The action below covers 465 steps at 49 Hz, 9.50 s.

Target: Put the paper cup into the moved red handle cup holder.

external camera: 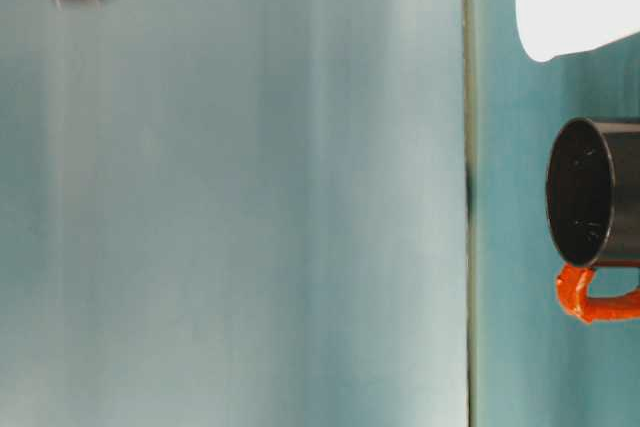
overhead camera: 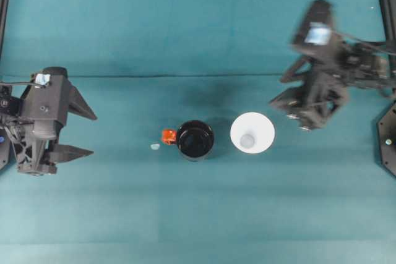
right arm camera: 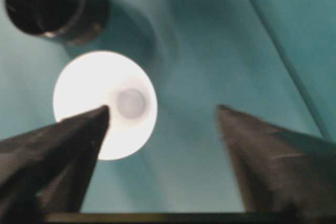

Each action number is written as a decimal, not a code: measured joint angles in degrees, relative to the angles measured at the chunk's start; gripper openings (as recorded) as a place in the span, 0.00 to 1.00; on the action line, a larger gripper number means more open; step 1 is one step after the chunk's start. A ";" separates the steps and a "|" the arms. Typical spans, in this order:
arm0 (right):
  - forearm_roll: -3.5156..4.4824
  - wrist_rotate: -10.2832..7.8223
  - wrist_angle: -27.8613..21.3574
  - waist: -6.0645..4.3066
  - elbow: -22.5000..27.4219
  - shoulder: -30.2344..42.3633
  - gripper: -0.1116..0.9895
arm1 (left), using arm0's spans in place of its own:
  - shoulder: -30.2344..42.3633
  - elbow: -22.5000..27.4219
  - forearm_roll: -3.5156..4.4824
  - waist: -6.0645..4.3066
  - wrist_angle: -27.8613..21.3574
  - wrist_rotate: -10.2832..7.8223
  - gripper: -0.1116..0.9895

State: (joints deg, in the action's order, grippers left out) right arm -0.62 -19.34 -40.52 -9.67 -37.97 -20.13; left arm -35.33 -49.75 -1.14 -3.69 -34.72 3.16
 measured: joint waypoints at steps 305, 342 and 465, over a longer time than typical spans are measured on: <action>-2.11 7.47 -12.57 5.54 33.05 31.99 0.85 | -5.98 -4.92 0.00 0.00 2.55 4.75 0.92; -0.62 10.55 -9.32 5.98 22.06 11.25 0.85 | -7.56 -5.36 -0.09 0.00 2.55 4.75 0.92; -0.62 10.11 22.41 6.33 -5.19 -7.38 0.85 | -11.34 -4.75 -0.09 0.00 2.72 4.48 0.92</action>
State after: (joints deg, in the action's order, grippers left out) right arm -1.23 -9.23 -18.11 -3.34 -43.15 -27.51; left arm -46.67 -54.49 -1.23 -3.69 -31.99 7.65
